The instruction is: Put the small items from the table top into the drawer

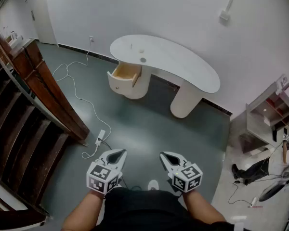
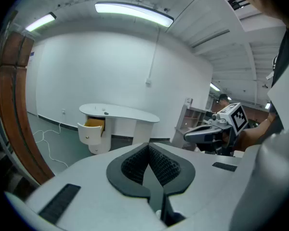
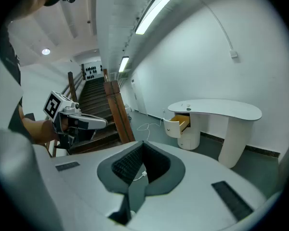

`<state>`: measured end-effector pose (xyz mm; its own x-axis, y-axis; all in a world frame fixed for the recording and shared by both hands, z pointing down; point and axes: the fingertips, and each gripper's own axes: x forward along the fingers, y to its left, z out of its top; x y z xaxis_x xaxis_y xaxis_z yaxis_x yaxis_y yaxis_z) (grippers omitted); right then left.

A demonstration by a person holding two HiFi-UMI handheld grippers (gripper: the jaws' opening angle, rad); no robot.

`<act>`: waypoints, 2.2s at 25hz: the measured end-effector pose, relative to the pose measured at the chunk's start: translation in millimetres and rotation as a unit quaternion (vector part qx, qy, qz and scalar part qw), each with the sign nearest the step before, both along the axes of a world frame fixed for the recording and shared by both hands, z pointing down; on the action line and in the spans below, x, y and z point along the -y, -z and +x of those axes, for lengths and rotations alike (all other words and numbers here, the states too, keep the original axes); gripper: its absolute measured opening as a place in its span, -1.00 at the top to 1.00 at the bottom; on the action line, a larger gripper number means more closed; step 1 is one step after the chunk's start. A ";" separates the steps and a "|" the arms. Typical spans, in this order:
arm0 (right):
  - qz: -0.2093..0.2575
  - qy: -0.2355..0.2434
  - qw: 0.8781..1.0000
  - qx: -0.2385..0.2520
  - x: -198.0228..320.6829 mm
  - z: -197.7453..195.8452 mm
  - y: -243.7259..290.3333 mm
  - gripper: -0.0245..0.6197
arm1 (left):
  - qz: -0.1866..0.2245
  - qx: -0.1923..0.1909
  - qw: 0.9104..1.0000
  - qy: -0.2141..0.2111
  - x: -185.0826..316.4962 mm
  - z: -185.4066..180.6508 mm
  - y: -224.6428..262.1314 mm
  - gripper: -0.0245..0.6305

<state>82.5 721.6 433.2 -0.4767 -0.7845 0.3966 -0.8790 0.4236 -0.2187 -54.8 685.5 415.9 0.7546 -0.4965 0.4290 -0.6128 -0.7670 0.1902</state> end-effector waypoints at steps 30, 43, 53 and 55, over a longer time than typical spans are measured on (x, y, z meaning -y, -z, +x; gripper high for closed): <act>-0.025 0.014 1.000 0.007 4.2 -119.1 -16.8 0.93 | -0.020 0.027 0.998 -0.050 19.0 -85.6 -23.8 0.88; -0.042 0.008 0.999 0.005 39.6 -133.1 -30.5 0.93 | -0.041 0.024 0.998 -0.051 50.5 -107.6 -45.5 0.88; -0.025 0.005 0.999 0.035 163.3 -68.5 -23.8 0.93 | -0.030 0.031 0.999 -0.011 161.2 -65.8 -35.0 0.88; -0.017 0.010 0.999 0.039 196.2 -51.0 -14.5 0.93 | -0.021 0.031 0.999 -0.002 190.7 -50.3 -25.5 0.88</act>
